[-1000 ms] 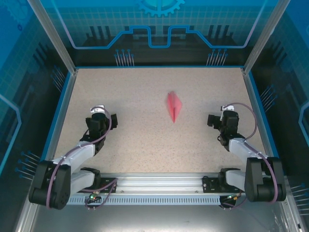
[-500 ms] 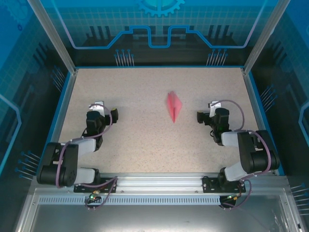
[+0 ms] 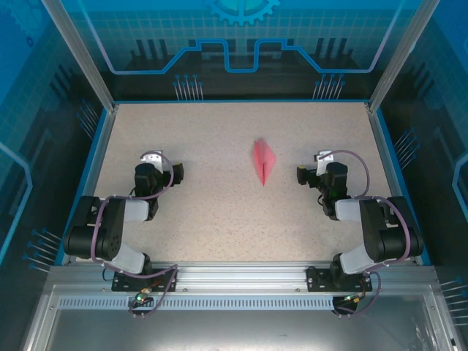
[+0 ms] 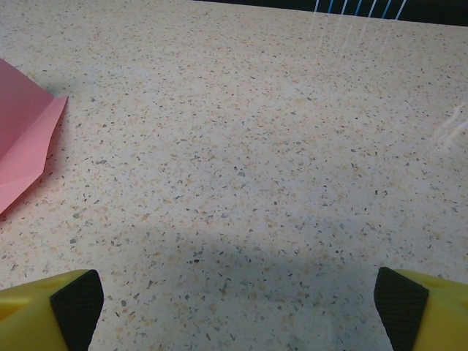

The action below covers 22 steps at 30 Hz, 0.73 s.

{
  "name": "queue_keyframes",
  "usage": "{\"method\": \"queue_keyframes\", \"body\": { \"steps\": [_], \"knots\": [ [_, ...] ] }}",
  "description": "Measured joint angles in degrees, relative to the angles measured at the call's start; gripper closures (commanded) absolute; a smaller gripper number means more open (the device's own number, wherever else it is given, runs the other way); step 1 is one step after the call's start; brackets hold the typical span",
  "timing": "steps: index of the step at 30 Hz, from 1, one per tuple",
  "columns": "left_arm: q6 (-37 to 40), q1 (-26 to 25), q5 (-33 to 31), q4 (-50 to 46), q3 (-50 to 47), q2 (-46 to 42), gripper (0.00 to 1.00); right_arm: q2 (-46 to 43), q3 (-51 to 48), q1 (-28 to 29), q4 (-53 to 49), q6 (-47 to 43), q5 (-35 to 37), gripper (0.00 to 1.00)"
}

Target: Fold a paper plane with a square sheet of paper (fold left side to right side)

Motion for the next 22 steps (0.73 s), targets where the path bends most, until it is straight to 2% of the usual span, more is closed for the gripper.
{"method": "queue_keyframes", "body": {
  "steps": [22],
  "knots": [
    [0.2, 0.0, 1.1, -0.9, 0.0, 0.0, 0.01, 0.0, 0.4, 0.0, 0.0, -0.9, -1.3, 0.01]
  ]
}}
